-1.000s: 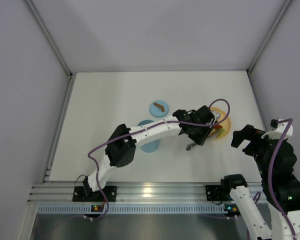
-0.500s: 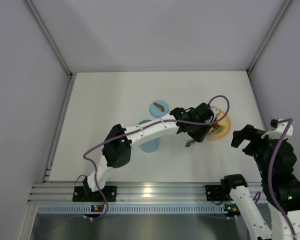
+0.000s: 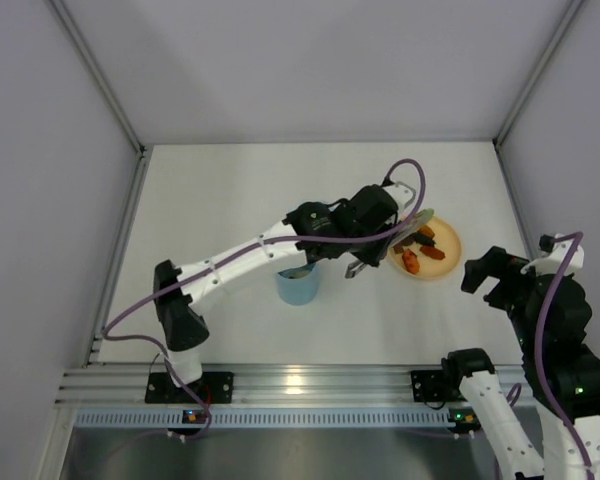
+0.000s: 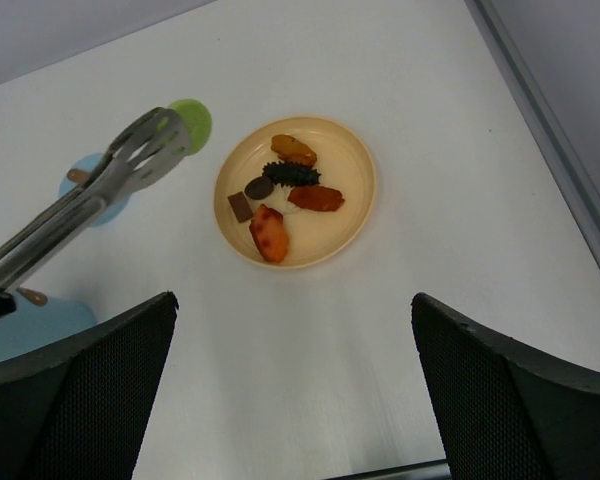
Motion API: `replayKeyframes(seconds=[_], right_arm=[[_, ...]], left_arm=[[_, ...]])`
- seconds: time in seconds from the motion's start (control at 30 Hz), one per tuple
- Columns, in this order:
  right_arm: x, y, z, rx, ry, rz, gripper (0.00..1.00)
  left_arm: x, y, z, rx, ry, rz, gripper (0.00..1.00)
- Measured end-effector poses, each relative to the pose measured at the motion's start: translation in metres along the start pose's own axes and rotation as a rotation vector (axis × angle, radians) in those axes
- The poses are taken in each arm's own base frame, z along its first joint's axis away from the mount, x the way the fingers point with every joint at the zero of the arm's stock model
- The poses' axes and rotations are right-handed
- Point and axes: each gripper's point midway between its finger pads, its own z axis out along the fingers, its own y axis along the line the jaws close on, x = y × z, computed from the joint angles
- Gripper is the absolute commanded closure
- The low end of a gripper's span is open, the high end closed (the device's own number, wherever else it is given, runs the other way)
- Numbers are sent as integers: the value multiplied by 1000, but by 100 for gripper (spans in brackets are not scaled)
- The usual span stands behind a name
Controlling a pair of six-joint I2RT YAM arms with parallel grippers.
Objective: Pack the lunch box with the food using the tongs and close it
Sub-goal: Pick up the fake food from the plate, then place the fake food in the packing box.
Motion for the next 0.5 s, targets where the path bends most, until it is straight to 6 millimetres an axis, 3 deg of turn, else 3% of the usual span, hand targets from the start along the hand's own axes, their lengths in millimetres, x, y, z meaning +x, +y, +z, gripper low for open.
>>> replayKeyframes(seconds=[0.23,0.4,0.5], right_arm=[[3,5,2,-24,12,1,1],[9,8,10,-32,38,-1,1],[16,9,15,-34,64,-1,0]], left_arm=[[20,39,-92,-107,-68,-48,72],[52,65,-156,-145,-116,-107,72],[73,78,-185,-157,-135,-140,71]])
